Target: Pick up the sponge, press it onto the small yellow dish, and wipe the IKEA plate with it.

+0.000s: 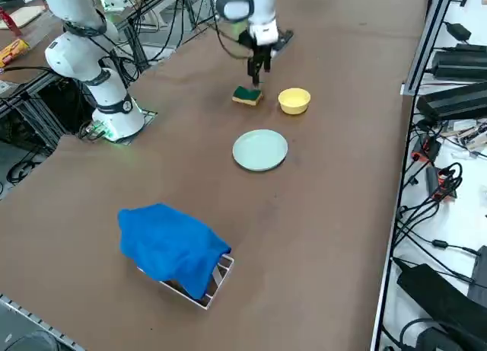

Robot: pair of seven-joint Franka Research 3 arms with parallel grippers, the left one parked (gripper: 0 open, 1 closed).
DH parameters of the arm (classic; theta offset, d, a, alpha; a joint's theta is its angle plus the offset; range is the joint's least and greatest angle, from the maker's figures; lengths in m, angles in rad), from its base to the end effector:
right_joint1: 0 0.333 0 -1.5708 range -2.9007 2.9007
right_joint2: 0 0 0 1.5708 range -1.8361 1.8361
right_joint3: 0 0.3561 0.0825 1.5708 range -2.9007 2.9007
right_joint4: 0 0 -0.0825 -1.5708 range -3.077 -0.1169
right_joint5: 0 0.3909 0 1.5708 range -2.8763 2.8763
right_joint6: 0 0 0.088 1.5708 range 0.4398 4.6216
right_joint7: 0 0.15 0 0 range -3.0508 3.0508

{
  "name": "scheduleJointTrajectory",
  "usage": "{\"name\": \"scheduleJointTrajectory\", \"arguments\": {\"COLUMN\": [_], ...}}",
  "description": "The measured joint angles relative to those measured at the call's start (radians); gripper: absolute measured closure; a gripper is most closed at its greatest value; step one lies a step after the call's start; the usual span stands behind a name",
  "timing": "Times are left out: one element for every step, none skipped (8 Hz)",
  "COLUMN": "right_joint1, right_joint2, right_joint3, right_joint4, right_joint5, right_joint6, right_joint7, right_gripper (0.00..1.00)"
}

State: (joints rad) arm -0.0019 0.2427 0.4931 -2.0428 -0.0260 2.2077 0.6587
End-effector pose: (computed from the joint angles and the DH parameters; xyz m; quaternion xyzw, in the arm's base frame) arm 0.5254 0.2718 0.3250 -0.9954 0.0803 0.0457 0.0262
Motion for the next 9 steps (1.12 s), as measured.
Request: {"name": "scheduleJointTrajectory", "arguments": {"right_joint1": [-0.014,-0.034,-0.055,-0.07,-0.076,-0.078,-0.081,-0.085,-0.087], "right_joint2": [-0.011,-0.016,-0.017,-0.018,-0.019,-0.02,-0.022,-0.023,-0.026], "right_joint3": [0.0,-0.001,-0.006,-0.025,-0.06,-0.107,-0.158,-0.206,-0.259], "right_joint4": [0.101,0.177,0.232,0.274,0.315,0.365,0.416,0.468,0.509], "right_joint5": [0.0,0.0,-0.001,-0.002,-0.003,-0.004,-0.013,-0.032,-0.046], "right_joint6": [-0.117,-0.19,-0.231,-0.257,-0.282,-0.324,-0.372,-0.419,-0.457], "right_joint7": [0.0,-0.001,-0.006,-0.023,-0.059,-0.112,-0.175,-0.246,-0.312], "right_gripper": [0.0,0.0,0.0,0.0,0.0,0.0,0.0,0.0,0.0]}}
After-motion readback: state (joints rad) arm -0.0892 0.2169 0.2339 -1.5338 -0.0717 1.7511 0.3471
